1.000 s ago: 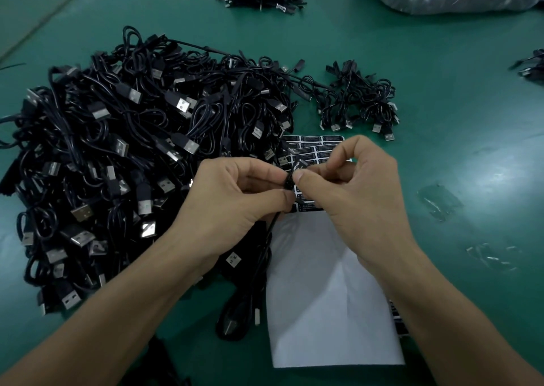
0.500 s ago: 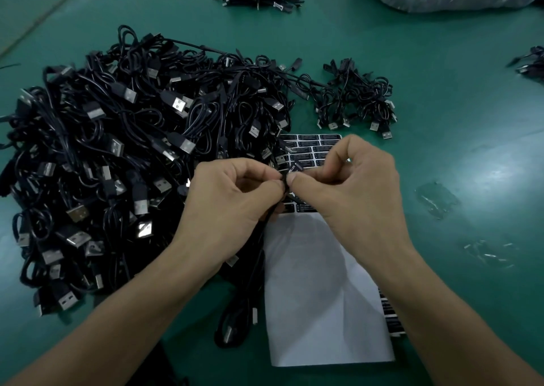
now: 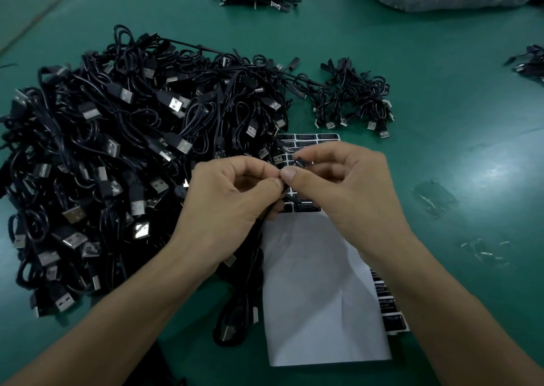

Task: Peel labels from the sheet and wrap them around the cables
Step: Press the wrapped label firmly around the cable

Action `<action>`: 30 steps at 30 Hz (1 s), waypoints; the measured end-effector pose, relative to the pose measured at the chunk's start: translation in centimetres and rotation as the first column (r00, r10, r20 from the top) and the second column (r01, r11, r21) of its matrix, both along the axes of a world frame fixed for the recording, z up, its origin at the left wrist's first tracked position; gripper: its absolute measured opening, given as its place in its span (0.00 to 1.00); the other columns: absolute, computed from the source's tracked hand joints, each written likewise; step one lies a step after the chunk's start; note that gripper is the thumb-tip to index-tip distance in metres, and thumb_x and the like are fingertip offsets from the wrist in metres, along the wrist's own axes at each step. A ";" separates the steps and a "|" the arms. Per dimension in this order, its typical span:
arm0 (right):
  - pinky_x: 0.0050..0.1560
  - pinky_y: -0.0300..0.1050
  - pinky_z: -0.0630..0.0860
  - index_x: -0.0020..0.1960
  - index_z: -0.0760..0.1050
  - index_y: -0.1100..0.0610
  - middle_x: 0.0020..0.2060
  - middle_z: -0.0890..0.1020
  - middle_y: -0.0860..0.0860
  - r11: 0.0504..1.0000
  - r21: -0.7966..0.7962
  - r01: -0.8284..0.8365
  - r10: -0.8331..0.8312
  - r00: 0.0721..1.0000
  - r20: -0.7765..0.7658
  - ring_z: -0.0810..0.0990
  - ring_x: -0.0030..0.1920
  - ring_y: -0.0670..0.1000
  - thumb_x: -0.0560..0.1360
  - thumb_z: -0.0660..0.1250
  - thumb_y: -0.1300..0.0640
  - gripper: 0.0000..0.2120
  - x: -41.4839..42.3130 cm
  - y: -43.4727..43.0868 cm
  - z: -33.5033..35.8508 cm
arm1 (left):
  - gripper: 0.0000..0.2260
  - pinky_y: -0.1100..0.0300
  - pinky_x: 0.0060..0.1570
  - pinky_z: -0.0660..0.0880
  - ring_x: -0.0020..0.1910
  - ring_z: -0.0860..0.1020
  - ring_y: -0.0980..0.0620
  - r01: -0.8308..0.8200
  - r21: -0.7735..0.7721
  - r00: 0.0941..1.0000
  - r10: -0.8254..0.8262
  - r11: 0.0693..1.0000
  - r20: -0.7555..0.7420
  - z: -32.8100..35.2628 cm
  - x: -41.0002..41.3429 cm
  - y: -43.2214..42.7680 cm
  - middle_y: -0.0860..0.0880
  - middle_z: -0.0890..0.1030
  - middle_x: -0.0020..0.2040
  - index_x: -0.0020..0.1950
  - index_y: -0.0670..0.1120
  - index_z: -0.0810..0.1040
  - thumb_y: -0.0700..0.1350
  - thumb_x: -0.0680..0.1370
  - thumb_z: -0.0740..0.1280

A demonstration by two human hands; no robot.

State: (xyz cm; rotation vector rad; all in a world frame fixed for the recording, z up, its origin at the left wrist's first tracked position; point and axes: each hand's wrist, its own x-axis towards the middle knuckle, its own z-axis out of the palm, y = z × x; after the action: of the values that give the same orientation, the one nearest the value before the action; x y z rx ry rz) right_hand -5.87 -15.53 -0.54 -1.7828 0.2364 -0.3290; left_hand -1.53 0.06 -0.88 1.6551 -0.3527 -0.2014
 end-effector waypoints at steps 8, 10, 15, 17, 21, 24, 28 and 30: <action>0.32 0.32 0.74 0.41 0.83 0.51 0.30 0.85 0.50 0.993 0.092 -0.070 0.067 0.997 0.038 0.82 0.30 0.44 0.75 0.74 0.59 0.06 0.0 0.1 0.0 | 0.09 0.44 0.35 0.82 0.33 0.83 0.44 0.018 0.075 0.981 -0.032 0.997 0.189 -0.3 -0.5 0.1 0.49 0.83 0.35 0.49 0.56 0.82 0.50 0.70 0.76; 0.32 0.33 0.74 0.42 0.83 0.52 0.30 0.85 0.51 0.992 0.103 -0.077 0.073 0.997 0.039 0.82 0.31 0.45 0.78 0.71 0.59 0.07 -0.1 0.0 0.0 | 0.10 0.43 0.34 0.82 0.32 0.82 0.45 0.003 0.067 0.970 -0.019 0.998 0.241 -0.5 -0.6 0.1 0.51 0.83 0.35 0.50 0.60 0.84 0.52 0.70 0.77; 0.32 0.36 0.74 0.45 0.82 0.58 0.34 0.86 0.53 0.983 0.149 -0.106 0.106 0.994 0.003 0.81 0.32 0.46 0.82 0.64 0.60 0.10 0.0 -0.1 -0.1 | 0.11 0.47 0.32 0.82 0.32 0.83 0.50 0.006 0.065 0.949 -0.026 0.998 0.315 -1.0 -0.3 0.2 0.52 0.84 0.35 0.51 0.61 0.85 0.44 0.75 0.75; 0.33 0.36 0.75 0.48 0.82 0.56 0.34 0.86 0.53 0.980 0.163 -0.115 0.115 0.993 0.012 0.81 0.32 0.46 0.83 0.61 0.62 0.11 0.1 -0.2 0.0 | 0.10 0.47 0.32 0.82 0.32 0.83 0.49 0.012 0.062 0.954 -0.030 0.998 0.299 -1.0 -0.2 0.3 0.52 0.84 0.35 0.50 0.61 0.85 0.45 0.75 0.76; 0.35 0.35 0.75 0.50 0.82 0.53 0.34 0.85 0.50 0.967 0.132 -0.216 0.210 0.976 0.053 0.82 0.34 0.45 0.81 0.64 0.64 0.11 0.2 -0.8 0.2 | 0.06 0.46 0.34 0.83 0.32 0.84 0.47 0.021 0.012 0.979 -0.023 1.000 0.204 -1.0 0.1 0.3 0.49 0.85 0.35 0.47 0.55 0.86 0.51 0.71 0.75; 0.36 0.33 0.76 0.47 0.82 0.52 0.35 0.86 0.50 0.959 0.078 -0.272 0.268 0.962 0.056 0.83 0.34 0.45 0.76 0.71 0.66 0.09 0.1 -1.5 0.4 | 0.06 0.50 0.34 0.84 0.32 0.84 0.47 0.024 0.003 0.990 -0.024 1.000 0.141 -1.0 0.3 0.4 0.48 0.85 0.35 0.43 0.52 0.85 0.50 0.69 0.76; 0.35 0.36 0.77 0.46 0.79 0.55 0.34 0.86 0.52 0.958 0.133 -0.255 0.255 0.967 0.021 0.83 0.33 0.47 0.74 0.74 0.66 0.07 0.1 -1.8 0.5 | 0.04 0.53 0.34 0.83 0.33 0.85 0.47 0.030 0.013 0.993 -0.031 0.999 0.116 -1.0 0.4 0.4 0.47 0.85 0.34 0.43 0.50 0.85 0.44 0.71 0.77; 0.35 0.37 0.77 0.46 0.78 0.57 0.34 0.85 0.54 0.960 0.163 -0.228 0.229 0.973 0.010 0.83 0.33 0.47 0.76 0.72 0.65 0.05 0.2 -1.7 0.4 | 0.04 0.57 0.34 0.82 0.33 0.85 0.48 0.042 0.016 0.994 -0.043 0.999 0.102 -0.8 0.5 0.5 0.47 0.85 0.35 0.43 0.50 0.85 0.42 0.73 0.77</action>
State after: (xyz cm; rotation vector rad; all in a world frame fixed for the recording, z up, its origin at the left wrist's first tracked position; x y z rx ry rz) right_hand -5.67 -17.26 -0.19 -1.6303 0.0595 -0.1316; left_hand -1.04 0.56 -1.72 1.6761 -0.4652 -0.1513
